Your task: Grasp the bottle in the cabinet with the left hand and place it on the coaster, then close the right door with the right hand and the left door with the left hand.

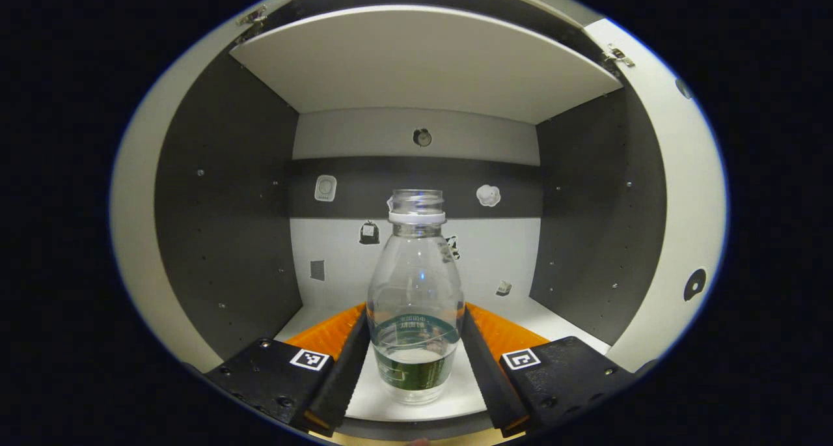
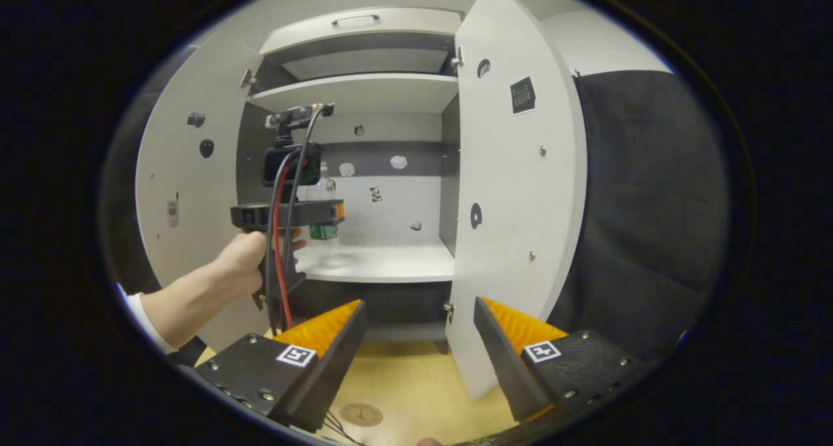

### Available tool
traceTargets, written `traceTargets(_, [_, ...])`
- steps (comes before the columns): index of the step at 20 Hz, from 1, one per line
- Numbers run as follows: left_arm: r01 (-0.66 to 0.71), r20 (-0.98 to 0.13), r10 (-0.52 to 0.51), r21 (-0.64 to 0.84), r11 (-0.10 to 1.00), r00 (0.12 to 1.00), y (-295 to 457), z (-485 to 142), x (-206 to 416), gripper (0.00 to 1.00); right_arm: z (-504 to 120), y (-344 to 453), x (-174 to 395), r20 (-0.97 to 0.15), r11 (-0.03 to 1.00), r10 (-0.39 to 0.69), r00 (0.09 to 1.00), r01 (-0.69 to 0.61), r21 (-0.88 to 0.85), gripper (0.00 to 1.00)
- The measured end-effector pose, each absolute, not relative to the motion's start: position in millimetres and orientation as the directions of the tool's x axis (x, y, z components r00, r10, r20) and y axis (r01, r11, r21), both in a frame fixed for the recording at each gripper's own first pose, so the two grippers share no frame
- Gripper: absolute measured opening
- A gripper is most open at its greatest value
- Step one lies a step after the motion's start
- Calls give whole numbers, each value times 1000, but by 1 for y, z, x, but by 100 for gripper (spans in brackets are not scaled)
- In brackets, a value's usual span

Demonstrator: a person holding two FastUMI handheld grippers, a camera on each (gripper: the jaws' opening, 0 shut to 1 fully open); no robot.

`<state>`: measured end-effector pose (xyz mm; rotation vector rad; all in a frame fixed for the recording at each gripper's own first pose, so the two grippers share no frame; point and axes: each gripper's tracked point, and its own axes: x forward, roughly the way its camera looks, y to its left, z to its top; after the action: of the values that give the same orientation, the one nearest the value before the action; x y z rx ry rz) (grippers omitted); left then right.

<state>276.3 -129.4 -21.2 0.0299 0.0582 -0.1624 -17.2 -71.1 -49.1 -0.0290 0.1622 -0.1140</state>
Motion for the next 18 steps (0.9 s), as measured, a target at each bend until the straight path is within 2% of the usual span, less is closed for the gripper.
traceTargets(4, [169, -30, -169, 5, 986, 985, -127, -17, 228, 81, -52, -74, -25, -162, 995, -103, 981, 102, -13, 97])
traceTargets(10, [175, -21, -174, 25, 984, 984, -128, -51, 144, 81, -60, -80, -43, -172, 996, -87, 981, 91, 15, 100])
traceTargets(18, [201, -109, -196, 35, 979, 974, -142, -136, 65, 81, -94, -96, -70, -246, 994, -87, 965, 101, 44, 100])
